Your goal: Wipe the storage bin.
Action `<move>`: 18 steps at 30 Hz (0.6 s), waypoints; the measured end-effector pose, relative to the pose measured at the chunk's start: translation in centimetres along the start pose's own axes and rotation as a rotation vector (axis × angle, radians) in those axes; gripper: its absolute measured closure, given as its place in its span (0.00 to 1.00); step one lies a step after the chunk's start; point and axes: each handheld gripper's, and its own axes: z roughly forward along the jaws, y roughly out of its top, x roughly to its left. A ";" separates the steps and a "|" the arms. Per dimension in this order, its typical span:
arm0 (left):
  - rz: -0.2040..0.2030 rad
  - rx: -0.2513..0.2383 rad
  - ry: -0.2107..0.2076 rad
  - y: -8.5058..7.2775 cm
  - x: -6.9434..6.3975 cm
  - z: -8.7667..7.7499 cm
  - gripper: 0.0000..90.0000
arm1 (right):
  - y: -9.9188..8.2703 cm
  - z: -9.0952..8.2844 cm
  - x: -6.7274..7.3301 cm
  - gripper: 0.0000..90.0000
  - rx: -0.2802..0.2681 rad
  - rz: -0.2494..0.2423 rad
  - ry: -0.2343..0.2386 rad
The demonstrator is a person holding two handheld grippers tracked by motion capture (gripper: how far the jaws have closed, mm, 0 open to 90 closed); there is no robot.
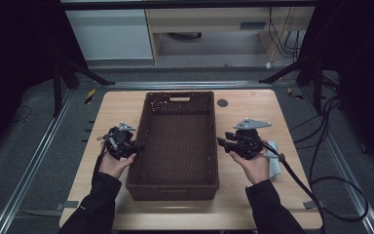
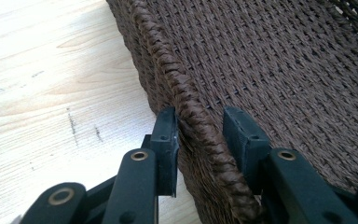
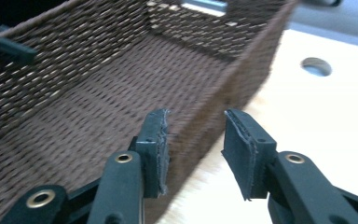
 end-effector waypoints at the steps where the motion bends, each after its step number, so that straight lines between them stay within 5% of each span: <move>1: -0.003 0.001 -0.004 0.0 0.0 0.0 0.73 | -0.1 -0.4 -0.4 0.65 -0.007 0.011 -0.009; 18: 0.018 0.017 -0.001 0.3 0.5 0.0 0.78 | -3.5 -1.6 -5.7 0.49 0.058 0.069 -0.183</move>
